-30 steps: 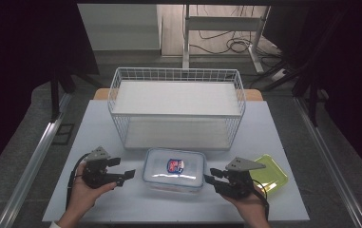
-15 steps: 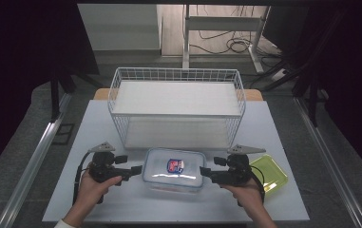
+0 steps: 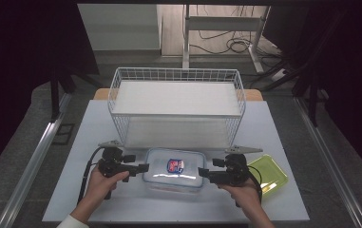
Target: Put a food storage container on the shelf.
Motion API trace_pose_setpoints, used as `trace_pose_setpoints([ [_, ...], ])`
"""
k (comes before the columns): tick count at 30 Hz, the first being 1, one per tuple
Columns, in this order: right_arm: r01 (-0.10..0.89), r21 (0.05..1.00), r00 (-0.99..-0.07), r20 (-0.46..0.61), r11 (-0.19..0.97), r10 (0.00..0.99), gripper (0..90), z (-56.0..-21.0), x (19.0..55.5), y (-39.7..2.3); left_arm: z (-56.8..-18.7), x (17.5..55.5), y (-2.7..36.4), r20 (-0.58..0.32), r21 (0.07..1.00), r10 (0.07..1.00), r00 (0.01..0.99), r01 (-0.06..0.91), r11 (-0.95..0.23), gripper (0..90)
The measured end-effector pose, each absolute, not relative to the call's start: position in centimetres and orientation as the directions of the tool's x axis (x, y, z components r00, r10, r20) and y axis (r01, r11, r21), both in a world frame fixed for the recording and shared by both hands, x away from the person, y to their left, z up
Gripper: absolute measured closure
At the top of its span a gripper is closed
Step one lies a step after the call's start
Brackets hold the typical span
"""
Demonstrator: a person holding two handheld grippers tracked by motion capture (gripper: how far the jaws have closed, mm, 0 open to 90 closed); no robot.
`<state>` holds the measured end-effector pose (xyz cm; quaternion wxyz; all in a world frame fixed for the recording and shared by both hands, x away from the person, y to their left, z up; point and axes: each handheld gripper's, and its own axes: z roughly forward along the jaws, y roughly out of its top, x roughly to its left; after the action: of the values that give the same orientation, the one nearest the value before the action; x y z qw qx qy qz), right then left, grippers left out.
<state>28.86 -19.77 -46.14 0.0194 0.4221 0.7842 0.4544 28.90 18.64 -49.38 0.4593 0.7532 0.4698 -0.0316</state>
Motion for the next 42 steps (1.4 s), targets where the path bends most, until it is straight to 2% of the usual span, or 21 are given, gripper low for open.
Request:
trace_pose_setpoints([
  [15,0.694,0.676,-0.623,0.394,0.246,0.675,21.2,-47.8,28.2,-18.4,-51.4,29.8,17.2,-0.549,0.598,0.624,0.556,0.783,-0.171,15.7],
  [24,0.713,0.661,-0.602,0.404,0.235,0.689,20.7,-48.3,28.2,-18.3,-52.1,30.2,16.9,-0.621,0.567,0.562,0.547,0.808,-0.16,17.5],
  [28,0.718,0.658,-0.592,0.41,0.224,0.694,20.0,-48.4,28.3,-18.4,-52.1,30.2,17.1,-0.618,0.577,0.563,0.549,0.803,-0.149,20.8],
  [42,0.765,0.619,-0.545,0.474,0.179,0.692,19.2,-48.9,28.9,-18.9,-51.9,29.8,17.0,-0.588,0.607,0.572,0.572,0.779,-0.155,21.2],
])
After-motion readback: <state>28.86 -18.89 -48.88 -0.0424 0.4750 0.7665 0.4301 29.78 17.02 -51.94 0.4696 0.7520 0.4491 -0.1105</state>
